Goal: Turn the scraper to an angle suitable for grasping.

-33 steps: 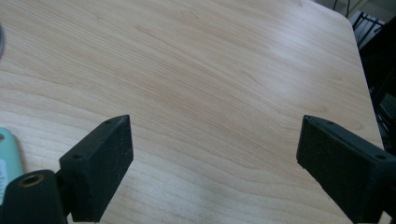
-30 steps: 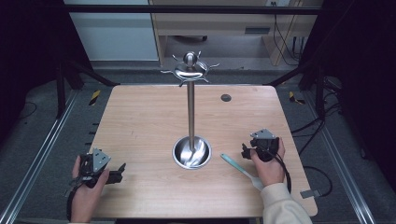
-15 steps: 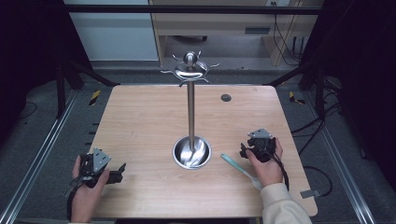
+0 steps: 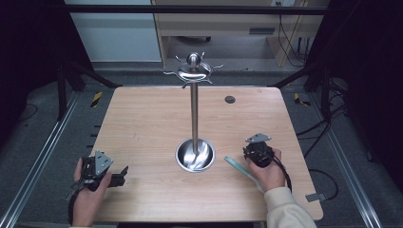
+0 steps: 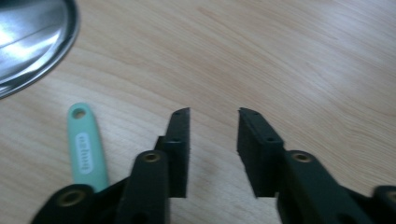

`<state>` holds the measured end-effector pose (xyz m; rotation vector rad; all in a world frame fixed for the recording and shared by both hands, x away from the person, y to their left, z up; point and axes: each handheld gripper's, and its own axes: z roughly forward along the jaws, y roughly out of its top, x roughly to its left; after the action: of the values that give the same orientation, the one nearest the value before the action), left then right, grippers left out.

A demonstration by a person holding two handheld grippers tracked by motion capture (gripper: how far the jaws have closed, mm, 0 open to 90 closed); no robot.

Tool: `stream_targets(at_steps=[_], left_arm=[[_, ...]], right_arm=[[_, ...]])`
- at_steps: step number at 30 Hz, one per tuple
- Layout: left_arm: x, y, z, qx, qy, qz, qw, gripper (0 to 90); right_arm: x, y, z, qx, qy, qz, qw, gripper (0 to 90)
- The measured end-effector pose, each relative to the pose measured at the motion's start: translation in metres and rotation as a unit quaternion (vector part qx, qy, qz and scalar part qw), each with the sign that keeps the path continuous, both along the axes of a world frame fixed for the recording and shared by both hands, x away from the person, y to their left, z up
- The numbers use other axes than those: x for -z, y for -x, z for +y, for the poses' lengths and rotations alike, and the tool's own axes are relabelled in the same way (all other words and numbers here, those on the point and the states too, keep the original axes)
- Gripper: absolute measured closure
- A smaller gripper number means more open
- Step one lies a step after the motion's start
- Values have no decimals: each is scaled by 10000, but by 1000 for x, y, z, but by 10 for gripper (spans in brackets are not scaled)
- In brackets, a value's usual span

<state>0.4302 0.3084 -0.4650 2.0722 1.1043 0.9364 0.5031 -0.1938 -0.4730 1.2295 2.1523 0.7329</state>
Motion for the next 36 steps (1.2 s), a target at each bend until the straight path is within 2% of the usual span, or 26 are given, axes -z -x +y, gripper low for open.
stream_targets(at_steps=[5, 11, 23, 36], left_arm=[[0, 0, 0, 3, -11, 11, 10000, 19], [0, 0, 0, 2, -12, 11, 10000, 19], [0, -1, 0, 8, -20, 18, 10000, 19], [1, 0, -1, 16, -37, 45, 10000, 19]], right_arm=[[1, 3, 9, -323, 133, -17, 9994, 820], [4, 5, 16, -603, 107, 107, 9981, 889], [5, 6, 21, -841, 20, 271, 9961, 900], [12, 8, 31, -1101, 150, 560, 9922, 900]])
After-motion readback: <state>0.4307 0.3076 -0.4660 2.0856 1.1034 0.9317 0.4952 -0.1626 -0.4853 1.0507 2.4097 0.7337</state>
